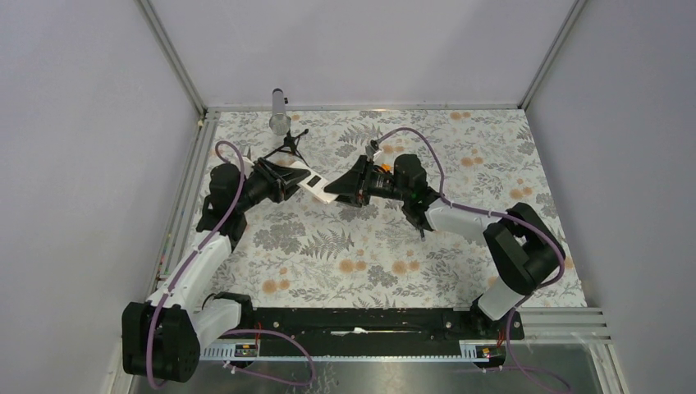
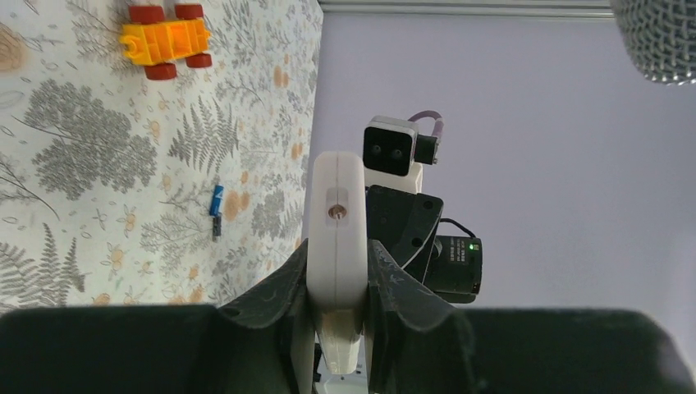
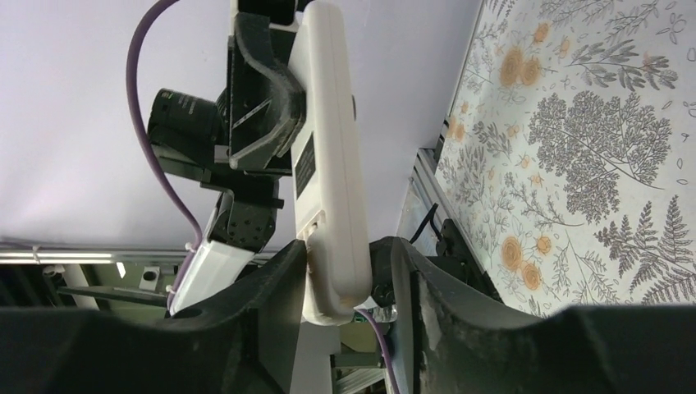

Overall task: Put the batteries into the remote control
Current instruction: Remove the battery cover from the remote control.

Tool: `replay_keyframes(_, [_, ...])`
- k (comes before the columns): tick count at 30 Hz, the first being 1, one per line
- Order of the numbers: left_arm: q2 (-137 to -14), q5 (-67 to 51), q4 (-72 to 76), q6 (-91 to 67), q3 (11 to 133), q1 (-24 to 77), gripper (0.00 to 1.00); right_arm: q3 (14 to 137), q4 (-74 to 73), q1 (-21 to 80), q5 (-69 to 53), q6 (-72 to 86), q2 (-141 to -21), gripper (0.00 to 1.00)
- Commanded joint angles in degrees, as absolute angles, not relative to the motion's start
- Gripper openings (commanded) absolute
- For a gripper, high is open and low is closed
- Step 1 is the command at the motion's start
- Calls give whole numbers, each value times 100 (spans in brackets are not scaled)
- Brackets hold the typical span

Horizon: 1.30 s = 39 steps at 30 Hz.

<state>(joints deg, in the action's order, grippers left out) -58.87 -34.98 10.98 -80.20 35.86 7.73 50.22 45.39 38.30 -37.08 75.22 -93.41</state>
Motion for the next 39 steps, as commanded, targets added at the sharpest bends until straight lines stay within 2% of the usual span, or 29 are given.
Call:
replay_keyframes(1, [-5719,-3189,1316,-7722,3909,721,0,5317,4311,3858,-3708,7590,-9662,52])
replay_keyframes(5, [-5706,-3108,1212,-7463,3858,721,0,5328,4588,3854,-3788,7950,-9855,60])
replay_keyframes(12, [-5638,-2730,835,-6762,3936,719,0,5211,4399,3856,-3735,8212,-9714,62])
replay_keyframes(19, [-5675,-2586,777,-6303,3928,721,0,5286,3787,3857,-3866,8426,-9816,54])
replay_keyframes(27, [-5781,-2717,1049,-6293,3761,721,0,5522,3816,3856,-3859,8261,-10073,43])
replay_keyframes(28, [-5790,-2701,998,-6281,3780,721,0,5540,3855,3856,-3839,8220,-10084,45])
replay_keyframes(31, [-5814,-2671,884,-6249,3819,721,0,5446,4395,3858,-3794,8304,-10099,62])
replay_keyframes(33, [-5830,-2661,854,-6253,3809,721,0,5405,4675,3852,-3788,8384,-10142,70])
replay_keyframes(36, [-5836,-2645,848,-6258,3798,721,0,5440,4788,3850,-3817,8447,-10261,71])
replay_keyframes(39, [-5844,-2620,840,-6250,3795,721,0,5466,4935,3852,-3899,8573,-10412,63])
